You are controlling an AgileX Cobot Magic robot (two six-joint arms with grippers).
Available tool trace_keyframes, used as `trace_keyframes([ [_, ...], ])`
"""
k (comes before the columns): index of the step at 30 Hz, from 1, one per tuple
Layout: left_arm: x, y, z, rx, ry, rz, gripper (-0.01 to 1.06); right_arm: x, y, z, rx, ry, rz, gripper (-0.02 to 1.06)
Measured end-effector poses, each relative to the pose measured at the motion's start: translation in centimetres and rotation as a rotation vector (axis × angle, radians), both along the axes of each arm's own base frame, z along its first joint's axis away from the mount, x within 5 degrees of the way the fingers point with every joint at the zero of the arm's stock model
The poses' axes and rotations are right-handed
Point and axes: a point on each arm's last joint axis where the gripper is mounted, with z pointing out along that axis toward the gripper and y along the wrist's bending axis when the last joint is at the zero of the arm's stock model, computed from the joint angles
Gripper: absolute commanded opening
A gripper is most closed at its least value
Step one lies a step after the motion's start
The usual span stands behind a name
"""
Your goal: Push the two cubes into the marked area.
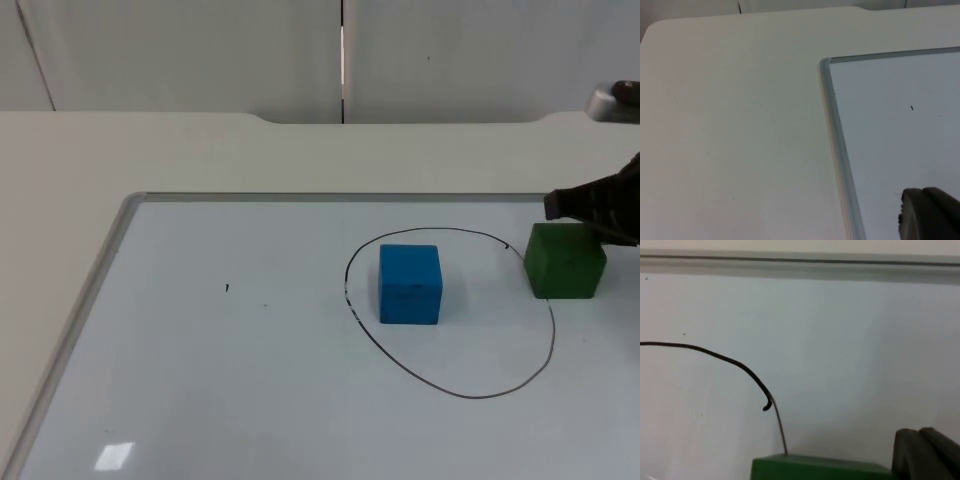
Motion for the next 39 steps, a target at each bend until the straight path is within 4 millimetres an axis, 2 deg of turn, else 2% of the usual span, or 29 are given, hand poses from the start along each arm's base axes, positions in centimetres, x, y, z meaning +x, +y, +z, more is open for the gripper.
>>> trace_keyframes([
  [27,0.0,0.0,0.0,0.006,-0.001,-0.003,0.00,-0.5,3.7,0.3,0.024,-0.055,0.086,0.00],
  [39,0.0,0.0,0.0,0.006,-0.001,-0.003,0.00,-0.5,4.0,0.3,0.025,-0.055,0.094,0.00],
])
